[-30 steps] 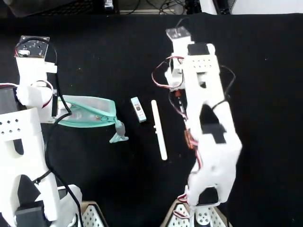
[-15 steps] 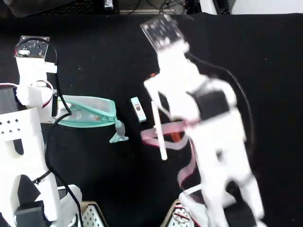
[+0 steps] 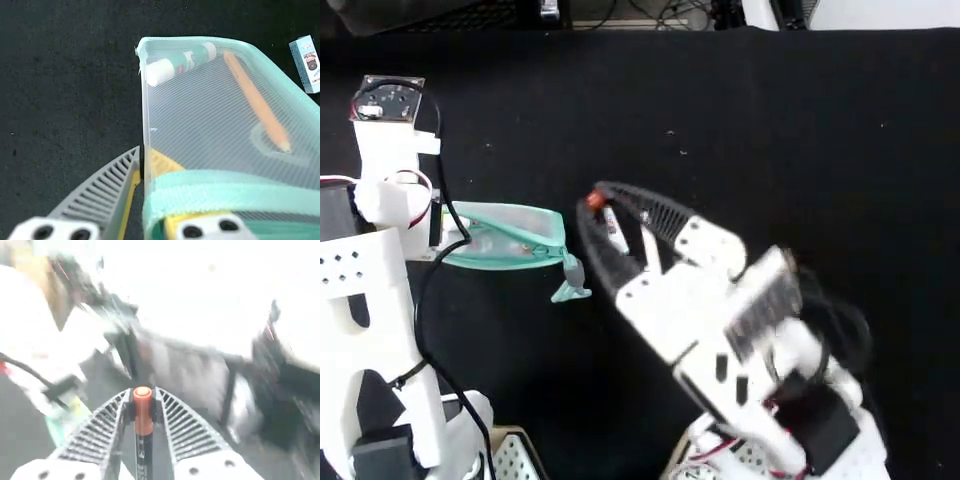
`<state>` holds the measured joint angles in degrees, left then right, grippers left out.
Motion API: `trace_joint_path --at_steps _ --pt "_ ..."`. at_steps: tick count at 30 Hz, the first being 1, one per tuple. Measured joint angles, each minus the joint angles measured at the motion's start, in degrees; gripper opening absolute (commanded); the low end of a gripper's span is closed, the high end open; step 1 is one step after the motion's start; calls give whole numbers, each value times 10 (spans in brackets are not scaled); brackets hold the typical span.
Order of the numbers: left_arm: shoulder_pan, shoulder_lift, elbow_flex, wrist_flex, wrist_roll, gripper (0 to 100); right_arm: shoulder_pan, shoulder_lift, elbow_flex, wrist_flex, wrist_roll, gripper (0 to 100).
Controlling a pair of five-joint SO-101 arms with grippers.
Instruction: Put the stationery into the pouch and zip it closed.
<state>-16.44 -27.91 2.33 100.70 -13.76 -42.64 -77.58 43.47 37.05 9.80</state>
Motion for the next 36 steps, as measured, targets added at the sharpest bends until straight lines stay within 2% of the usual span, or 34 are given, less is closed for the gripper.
trace_joint_path --at_steps 4,7,17,26,36 --pt "0 0 0 0 0 30 -69 -47 78 -134 1 13" --pt "0 0 0 0 0 30 -106 -48 120 -190 1 13" --pt "0 0 0 0 -1 30 -122 10 157 -309 1 13" --pt "0 0 0 0 0 30 -122 77 79 -324 0 13" --pt "0 0 0 0 0 30 -122 133 73 -324 0 13"
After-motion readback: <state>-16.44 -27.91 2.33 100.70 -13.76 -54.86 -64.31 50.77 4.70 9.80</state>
